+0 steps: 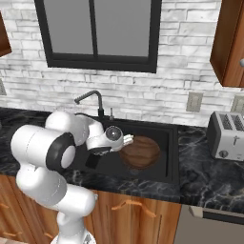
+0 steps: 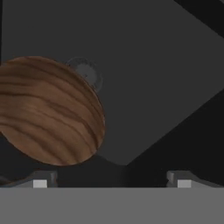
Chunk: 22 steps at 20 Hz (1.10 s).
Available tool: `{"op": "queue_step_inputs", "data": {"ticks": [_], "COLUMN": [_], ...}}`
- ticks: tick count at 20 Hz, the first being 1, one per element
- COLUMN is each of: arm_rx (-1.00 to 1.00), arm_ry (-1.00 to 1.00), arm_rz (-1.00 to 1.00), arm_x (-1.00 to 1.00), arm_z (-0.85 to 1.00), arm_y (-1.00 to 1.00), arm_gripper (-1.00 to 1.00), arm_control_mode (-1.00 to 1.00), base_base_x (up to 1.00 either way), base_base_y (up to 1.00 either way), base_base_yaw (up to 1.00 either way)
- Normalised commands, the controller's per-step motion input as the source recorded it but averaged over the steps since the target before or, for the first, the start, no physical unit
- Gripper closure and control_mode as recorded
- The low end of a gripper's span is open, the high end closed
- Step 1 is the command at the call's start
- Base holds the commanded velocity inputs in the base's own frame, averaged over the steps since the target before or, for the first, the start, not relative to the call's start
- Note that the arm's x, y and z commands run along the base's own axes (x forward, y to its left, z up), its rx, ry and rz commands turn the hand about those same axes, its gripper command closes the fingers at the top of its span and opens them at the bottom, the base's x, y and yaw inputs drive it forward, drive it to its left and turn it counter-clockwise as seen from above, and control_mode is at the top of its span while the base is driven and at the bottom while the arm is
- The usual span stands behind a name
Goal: Place the glass cup in the left basin and the bowl in the right basin of the sink.
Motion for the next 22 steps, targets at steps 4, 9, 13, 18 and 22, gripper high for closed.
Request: {"op": "queue_step_inputs", "data": {"ticks": [4, 9, 13, 18, 22], "arm_rx": [0.00, 0.00, 0.00, -0.04, -0.17], "arm_ry": [0.00, 0.00, 0.00, 0.00, 0.00], "arm_rz": [0.20, 0.30, 0.37, 0.41, 0.40], "arm_x": [-0.01, 0.00, 0.00, -0.01, -0.01], "arm_z": [0.61, 0.61, 0.50, 0.36, 0.26], "arm_y": [0.09, 0.07, 0.06, 0.03, 0.08], "arm_gripper": [-1.00, -1.00, -1.00, -1.00, -1.00], "arm_control_mode": [-1.00, -1.00, -1.00, -1.00, -1.00], "base_base_x": [0.00, 0.00, 0.00, 0.00, 0.00], "base_base_y": [0.00, 0.00, 0.00, 0.00, 0.00], "base_base_yaw": [0.00, 0.00, 0.00, 0.00, 0.00]}}
